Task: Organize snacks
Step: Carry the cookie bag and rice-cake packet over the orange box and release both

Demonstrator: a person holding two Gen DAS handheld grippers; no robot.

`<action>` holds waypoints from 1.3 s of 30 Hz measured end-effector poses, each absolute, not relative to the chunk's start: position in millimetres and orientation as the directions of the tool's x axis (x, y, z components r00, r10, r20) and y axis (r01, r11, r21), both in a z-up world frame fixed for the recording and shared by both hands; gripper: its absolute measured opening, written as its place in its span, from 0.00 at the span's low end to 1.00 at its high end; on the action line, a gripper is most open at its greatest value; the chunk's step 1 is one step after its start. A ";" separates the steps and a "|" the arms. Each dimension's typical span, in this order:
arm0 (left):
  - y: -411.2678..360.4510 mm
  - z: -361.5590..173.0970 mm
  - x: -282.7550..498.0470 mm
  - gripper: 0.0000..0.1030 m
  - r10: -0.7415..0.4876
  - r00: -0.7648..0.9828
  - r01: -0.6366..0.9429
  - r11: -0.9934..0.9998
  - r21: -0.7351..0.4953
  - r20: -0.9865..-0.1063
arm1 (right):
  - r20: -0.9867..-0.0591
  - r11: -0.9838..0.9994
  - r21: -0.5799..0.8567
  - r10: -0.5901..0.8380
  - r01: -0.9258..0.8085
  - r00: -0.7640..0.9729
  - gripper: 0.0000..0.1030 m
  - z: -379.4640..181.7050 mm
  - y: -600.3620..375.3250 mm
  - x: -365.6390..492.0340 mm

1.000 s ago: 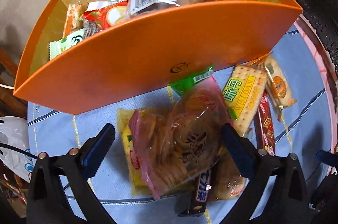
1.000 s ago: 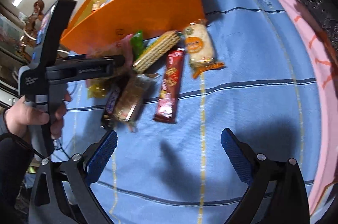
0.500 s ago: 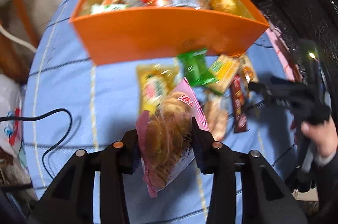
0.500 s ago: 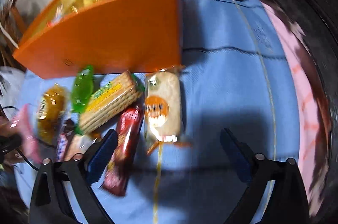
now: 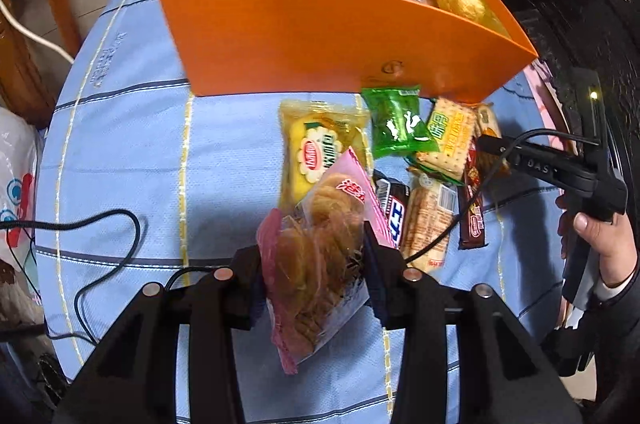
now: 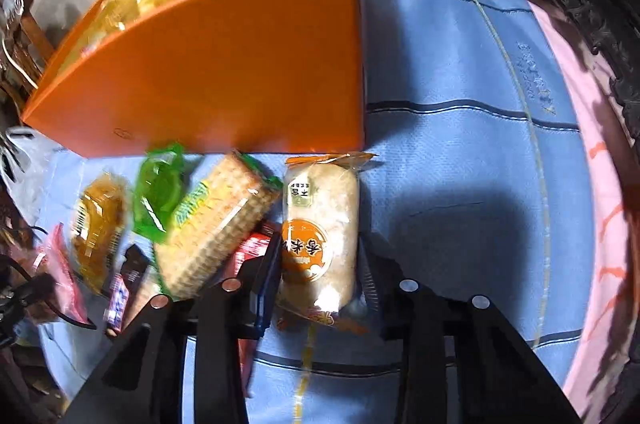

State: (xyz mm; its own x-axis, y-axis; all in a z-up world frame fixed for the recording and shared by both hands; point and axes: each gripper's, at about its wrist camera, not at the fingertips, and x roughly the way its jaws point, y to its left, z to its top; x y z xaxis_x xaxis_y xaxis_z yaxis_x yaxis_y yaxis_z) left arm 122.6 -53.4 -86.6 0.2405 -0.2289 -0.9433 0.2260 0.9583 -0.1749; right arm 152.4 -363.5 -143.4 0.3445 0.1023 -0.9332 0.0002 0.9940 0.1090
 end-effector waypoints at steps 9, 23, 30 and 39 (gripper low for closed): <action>-51.7 -89.6 127.5 0.38 -0.226 0.251 0.208 0.962 -0.175 -0.941 | -0.943 0.999 -0.028 -0.015 -0.036 0.333 0.34 -145.1 -346.9 166.8; -38.2 -20.0 113.2 0.37 -0.317 0.382 0.240 0.941 -0.238 -0.868 | -0.804 0.950 0.281 0.309 -0.134 0.507 0.34 -31.2 -319.8 71.3; -53.1 31.4 154.5 0.38 -0.328 0.469 0.276 0.936 -0.217 -0.820 | -0.724 0.947 0.253 0.320 -0.197 0.610 0.34 29.6 -307.6 113.1; -73.1 40.2 240.5 0.38 -0.286 0.494 0.208 0.956 -0.208 -0.821 | -0.721 0.965 0.204 0.260 -0.161 0.643 0.34 34.7 -312.1 194.1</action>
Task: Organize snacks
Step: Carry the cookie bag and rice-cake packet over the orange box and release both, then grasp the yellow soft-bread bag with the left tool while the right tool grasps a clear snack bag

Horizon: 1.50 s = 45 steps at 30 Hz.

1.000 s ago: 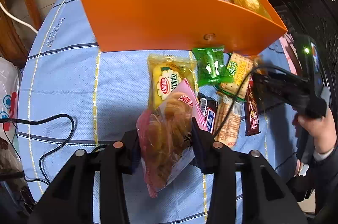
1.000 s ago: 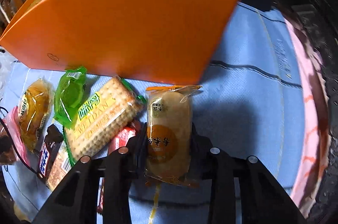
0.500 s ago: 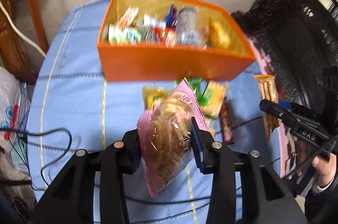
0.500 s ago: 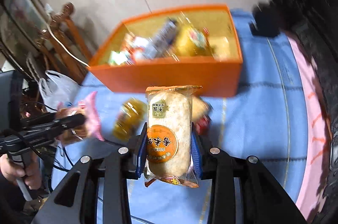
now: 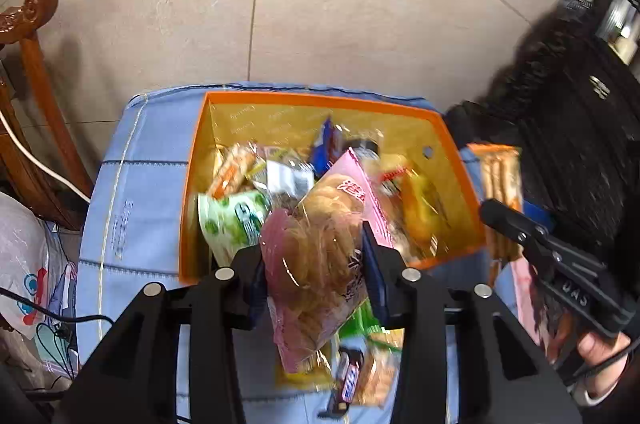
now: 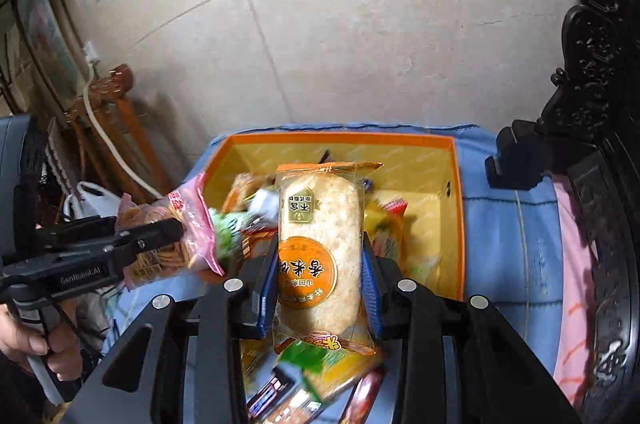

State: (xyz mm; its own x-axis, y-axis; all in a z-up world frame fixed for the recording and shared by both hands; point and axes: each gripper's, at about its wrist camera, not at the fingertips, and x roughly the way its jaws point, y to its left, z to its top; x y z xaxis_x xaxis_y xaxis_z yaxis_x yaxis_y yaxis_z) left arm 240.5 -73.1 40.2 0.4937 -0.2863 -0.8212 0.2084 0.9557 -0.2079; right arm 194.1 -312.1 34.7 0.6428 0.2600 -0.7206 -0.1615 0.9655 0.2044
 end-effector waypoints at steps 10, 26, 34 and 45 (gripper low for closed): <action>-62.5 20.8 272.4 0.94 -0.158 0.540 0.095 0.987 -0.127 -0.826 | -0.719 0.981 0.192 0.141 0.000 0.680 0.96 9.1 -338.9 214.7; -44.9 -62.1 166.3 0.94 -0.142 0.335 0.116 0.987 -0.109 -0.931 | -0.861 0.973 0.217 0.154 0.077 0.484 0.96 -67.4 -349.5 72.1; -73.0 -115.5 161.1 0.94 -0.070 0.242 0.104 0.994 -0.045 -0.968 | -0.889 0.953 0.273 0.197 0.133 0.414 0.96 -91.4 -349.5 41.0; -68.2 -134.8 150.7 0.40 -0.052 0.176 0.134 0.991 -0.029 -0.983 | -0.909 0.950 0.283 0.222 0.132 0.353 0.96 -105.7 -324.3 41.9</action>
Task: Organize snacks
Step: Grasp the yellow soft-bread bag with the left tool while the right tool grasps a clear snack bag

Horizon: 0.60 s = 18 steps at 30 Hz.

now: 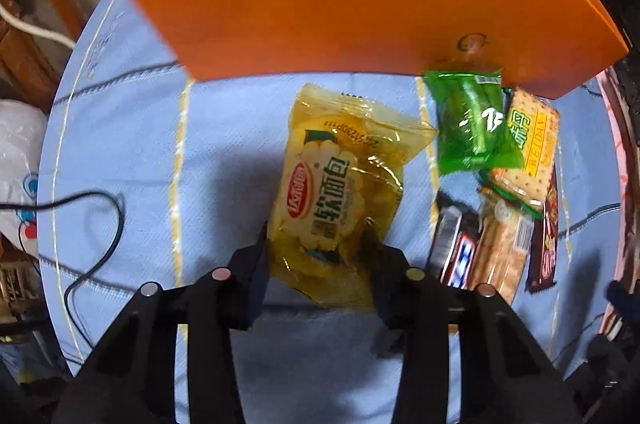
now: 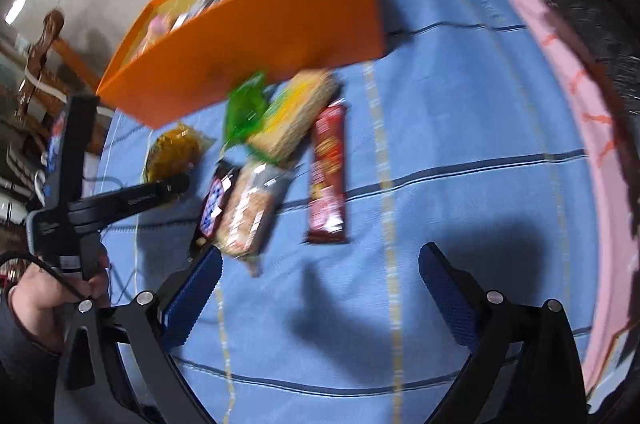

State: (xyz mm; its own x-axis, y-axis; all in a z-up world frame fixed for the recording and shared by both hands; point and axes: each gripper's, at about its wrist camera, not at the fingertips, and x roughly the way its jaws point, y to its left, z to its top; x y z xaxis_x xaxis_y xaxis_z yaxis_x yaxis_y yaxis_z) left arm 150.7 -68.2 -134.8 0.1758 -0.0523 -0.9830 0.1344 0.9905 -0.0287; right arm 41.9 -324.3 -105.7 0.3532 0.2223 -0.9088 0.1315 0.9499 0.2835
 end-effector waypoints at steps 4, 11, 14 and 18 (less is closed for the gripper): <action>-40.7 -136.3 134.8 0.40 -0.055 0.161 0.103 0.994 -0.038 -0.986 | -0.932 0.981 0.193 0.173 0.035 0.317 0.96 -120.9 -281.7 58.9; -17.3 -138.5 123.0 0.40 -0.083 0.165 0.069 0.995 -0.073 -0.983 | -0.947 0.996 0.086 0.093 -0.038 0.308 0.76 -136.6 -243.0 82.1; -14.1 -140.3 127.5 0.41 -0.096 0.160 0.061 0.994 -0.087 -0.982 | -0.956 0.994 0.110 0.111 -0.019 0.270 0.73 -148.2 -241.9 90.8; -11.9 -142.7 133.7 0.42 -0.076 0.166 0.074 0.995 -0.064 -0.983 | -0.965 0.998 0.050 0.059 -0.040 0.254 0.70 -159.1 -231.8 96.2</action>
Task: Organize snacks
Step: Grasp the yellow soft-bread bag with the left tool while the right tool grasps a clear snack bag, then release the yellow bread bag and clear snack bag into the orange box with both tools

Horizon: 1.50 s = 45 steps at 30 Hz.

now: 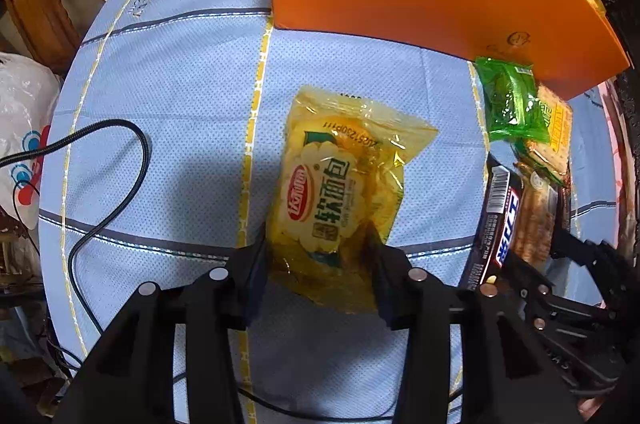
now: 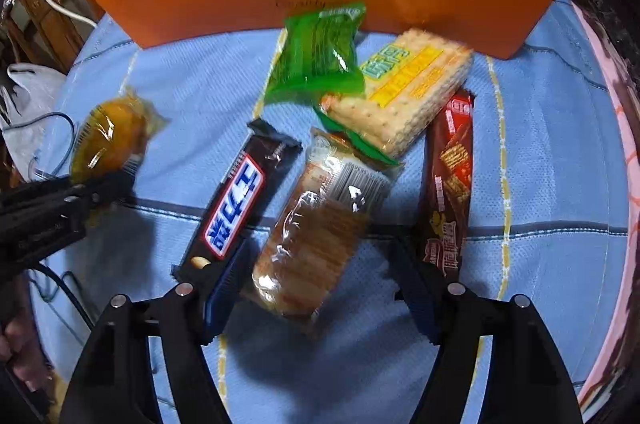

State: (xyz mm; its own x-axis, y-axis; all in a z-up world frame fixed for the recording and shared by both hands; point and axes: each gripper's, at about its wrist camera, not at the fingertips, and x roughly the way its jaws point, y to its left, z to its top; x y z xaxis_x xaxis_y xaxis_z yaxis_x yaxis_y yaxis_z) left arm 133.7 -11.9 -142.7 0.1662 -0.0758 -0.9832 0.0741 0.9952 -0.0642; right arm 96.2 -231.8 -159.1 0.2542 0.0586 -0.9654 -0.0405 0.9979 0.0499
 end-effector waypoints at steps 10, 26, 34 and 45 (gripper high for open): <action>-32.8 -134.6 128.0 0.38 -0.105 0.172 0.115 0.990 -0.086 -0.980 | -0.957 0.987 0.129 0.149 -0.095 0.250 0.36 -128.9 -234.6 80.8; -32.4 2.4 140.6 0.38 -0.230 0.406 0.183 0.969 -0.168 -0.884 | -0.824 0.962 0.231 0.274 -0.148 0.496 0.36 0.8 -283.5 101.9; -49.6 48.5 206.3 0.38 -0.228 0.486 0.188 0.970 -0.154 -0.844 | -0.764 0.975 0.184 0.219 -0.121 0.606 0.36 42.3 -303.2 172.0; -74.6 21.2 292.9 0.81 -0.172 0.460 0.135 0.983 -0.123 -0.871 | -0.789 0.992 0.121 0.124 -0.046 0.602 0.53 20.9 -327.9 261.4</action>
State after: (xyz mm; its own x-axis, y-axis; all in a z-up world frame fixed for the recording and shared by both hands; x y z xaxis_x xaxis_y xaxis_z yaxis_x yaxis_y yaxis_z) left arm 292.9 -74.6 21.2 0.4596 -0.1717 -0.8714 0.1345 0.9833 -0.1227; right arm 261.4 -327.9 20.9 0.6020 0.1242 -0.7888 -0.0456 0.9916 0.1213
